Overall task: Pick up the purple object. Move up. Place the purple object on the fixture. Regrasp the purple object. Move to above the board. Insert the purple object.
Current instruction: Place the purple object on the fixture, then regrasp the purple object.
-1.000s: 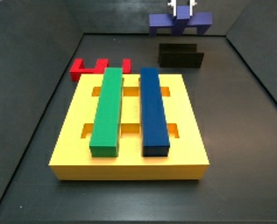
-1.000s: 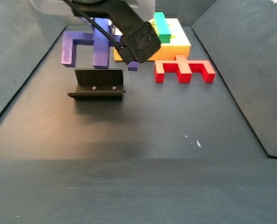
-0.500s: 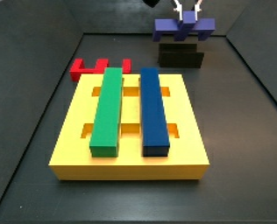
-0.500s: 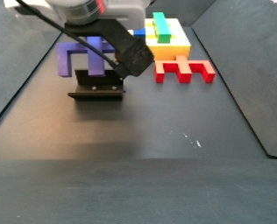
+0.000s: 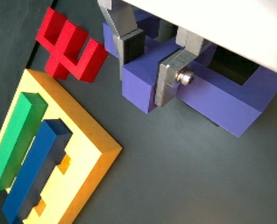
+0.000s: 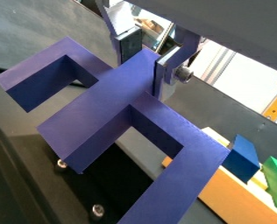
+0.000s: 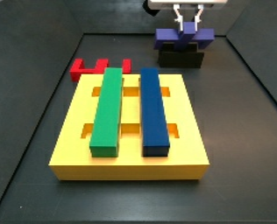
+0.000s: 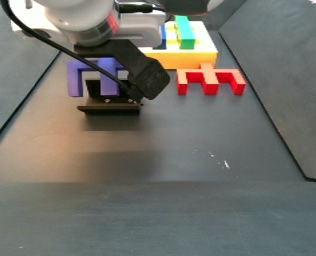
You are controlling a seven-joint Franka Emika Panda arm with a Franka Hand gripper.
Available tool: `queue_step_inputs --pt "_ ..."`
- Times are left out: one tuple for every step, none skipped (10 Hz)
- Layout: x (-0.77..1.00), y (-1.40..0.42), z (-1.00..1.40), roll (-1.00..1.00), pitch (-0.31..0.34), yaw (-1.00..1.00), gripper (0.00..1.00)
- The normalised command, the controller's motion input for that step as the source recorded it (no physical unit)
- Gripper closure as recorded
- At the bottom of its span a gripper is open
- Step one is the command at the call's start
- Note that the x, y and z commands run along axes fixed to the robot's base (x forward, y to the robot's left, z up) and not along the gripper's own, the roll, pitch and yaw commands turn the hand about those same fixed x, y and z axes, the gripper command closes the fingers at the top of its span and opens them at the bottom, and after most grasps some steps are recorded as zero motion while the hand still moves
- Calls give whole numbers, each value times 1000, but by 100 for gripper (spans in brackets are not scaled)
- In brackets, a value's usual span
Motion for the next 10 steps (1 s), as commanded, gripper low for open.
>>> queue_step_inputs --pt "0 0 -286 -17 -40 0 100" --pt "149 29 -306 -60 0 0 100" --pt "171 6 -306 -49 0 0 100" --pt "9 6 -194 -86 -20 -3 100" --pt "-23 3 -80 -6 -31 -14 100" --pt "0 0 -20 -60 -37 0 100" --pt "0 0 0 0 0 0 100" --pt "0 0 0 0 0 0 0" --pt "-157 -180 374 334 -146 0 0" --pt "-149 -140 443 374 -160 0 0"
